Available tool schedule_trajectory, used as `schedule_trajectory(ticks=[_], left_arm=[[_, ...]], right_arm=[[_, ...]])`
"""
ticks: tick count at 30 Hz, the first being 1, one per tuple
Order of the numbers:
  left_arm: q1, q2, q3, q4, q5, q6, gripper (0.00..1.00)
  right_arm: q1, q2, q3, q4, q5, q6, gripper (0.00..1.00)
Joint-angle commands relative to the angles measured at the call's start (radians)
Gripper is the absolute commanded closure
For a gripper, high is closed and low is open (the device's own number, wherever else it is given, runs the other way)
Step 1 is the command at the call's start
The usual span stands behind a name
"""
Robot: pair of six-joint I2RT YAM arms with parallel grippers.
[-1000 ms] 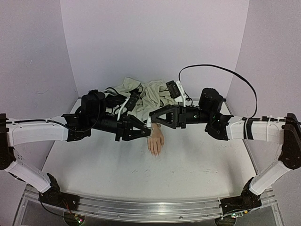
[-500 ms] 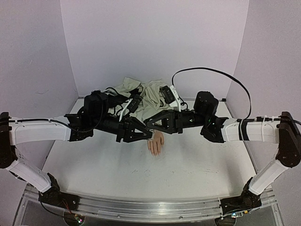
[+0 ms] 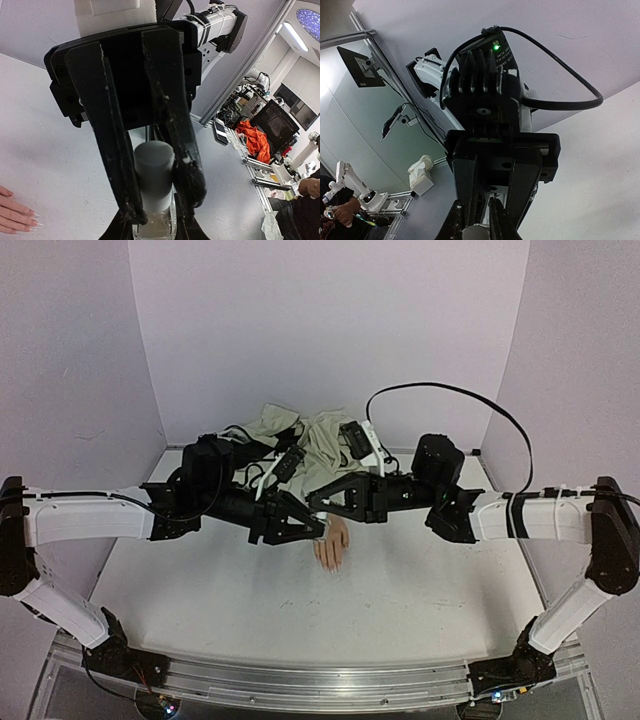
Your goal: Paint the nails
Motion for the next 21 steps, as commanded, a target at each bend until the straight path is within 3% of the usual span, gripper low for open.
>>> schedule_trajectory(ticks=[1,4,6,8,12,19,21], left_arm=[[-0.002,-0.024,0.028,0.064,-0.161,0.040,1.00],[-0.004,-0.071,-0.034,0.058,-0.565,0.043,1.00],[-0.004,-0.094,-0.068,0.047,-0.894,0.049,1.00],[-0.004,-0.095,-0.076,0.035,-1.049,0.051,1.00],[-0.016,-0.059,-0.039,0.025,-1.122,0.096,1.00],[-0.025,-0.025,-0.023,0.017,-1.051,0.169,1.00],[-0.025,-0.030,-0.033,0.017,-0.996,0.173,1.00]], right_arm=[[0.004,0.025,0.029,0.032,0.032,-0.029,1.00],[0.015,0.023,0.054,-0.092,0.199,-0.083,1.00],[0.057,0.024,0.126,-0.297,0.493,-0.148,1.00],[0.134,0.053,0.206,-0.470,0.812,-0.153,1.00],[0.221,0.106,0.271,-0.515,1.061,-0.122,1.00],[0.223,0.116,0.308,-0.455,0.950,-0.190,1.00],[0.208,0.098,0.307,-0.447,0.871,-0.225,0.89]])
